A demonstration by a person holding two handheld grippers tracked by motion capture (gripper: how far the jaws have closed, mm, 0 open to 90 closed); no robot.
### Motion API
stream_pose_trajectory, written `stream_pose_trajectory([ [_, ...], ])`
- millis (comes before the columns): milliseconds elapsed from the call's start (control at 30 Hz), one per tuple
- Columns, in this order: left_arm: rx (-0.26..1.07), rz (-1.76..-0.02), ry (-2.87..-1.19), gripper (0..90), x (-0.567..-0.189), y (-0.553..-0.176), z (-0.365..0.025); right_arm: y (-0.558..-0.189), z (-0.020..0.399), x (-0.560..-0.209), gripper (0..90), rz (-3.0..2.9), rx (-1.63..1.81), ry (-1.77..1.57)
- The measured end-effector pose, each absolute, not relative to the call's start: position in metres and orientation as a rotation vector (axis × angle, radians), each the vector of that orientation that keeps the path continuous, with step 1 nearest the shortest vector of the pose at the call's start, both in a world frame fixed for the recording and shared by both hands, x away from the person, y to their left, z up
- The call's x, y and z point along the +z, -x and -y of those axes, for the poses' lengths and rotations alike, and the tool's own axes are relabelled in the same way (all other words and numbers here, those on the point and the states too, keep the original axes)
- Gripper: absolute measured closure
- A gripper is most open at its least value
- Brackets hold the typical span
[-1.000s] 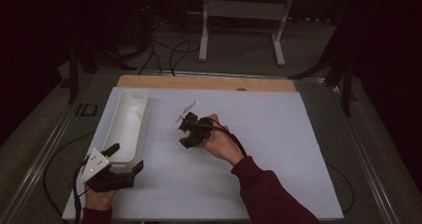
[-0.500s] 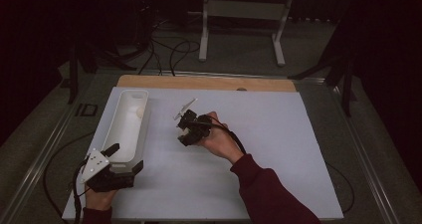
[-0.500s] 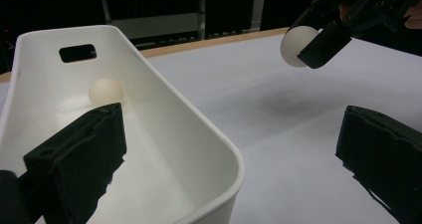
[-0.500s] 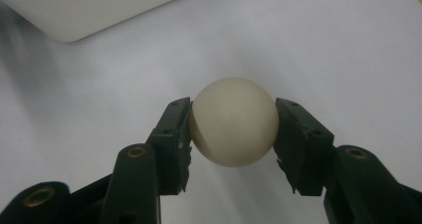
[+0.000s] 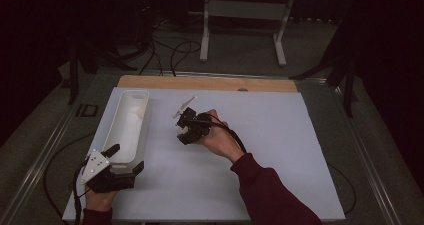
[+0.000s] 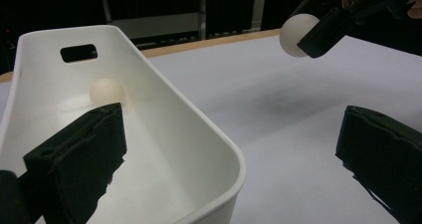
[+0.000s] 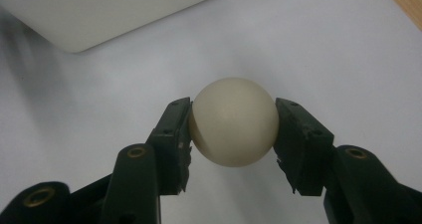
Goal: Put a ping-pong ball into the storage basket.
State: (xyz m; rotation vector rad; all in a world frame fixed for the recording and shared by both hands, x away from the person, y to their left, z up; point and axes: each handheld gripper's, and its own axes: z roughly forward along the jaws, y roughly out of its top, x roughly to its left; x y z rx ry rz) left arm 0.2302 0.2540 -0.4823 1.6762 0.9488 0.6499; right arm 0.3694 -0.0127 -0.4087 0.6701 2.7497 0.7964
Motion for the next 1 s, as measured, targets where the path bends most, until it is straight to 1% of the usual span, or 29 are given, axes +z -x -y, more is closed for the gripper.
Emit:
stream_pose_trajectory([
  [1000, 0.651, -0.946, -1.679, 0.0, -0.482, -0.23, -0.254, -0.369, 0.006, -0.395, 50.4, -2.744, 0.8, -0.633],
])
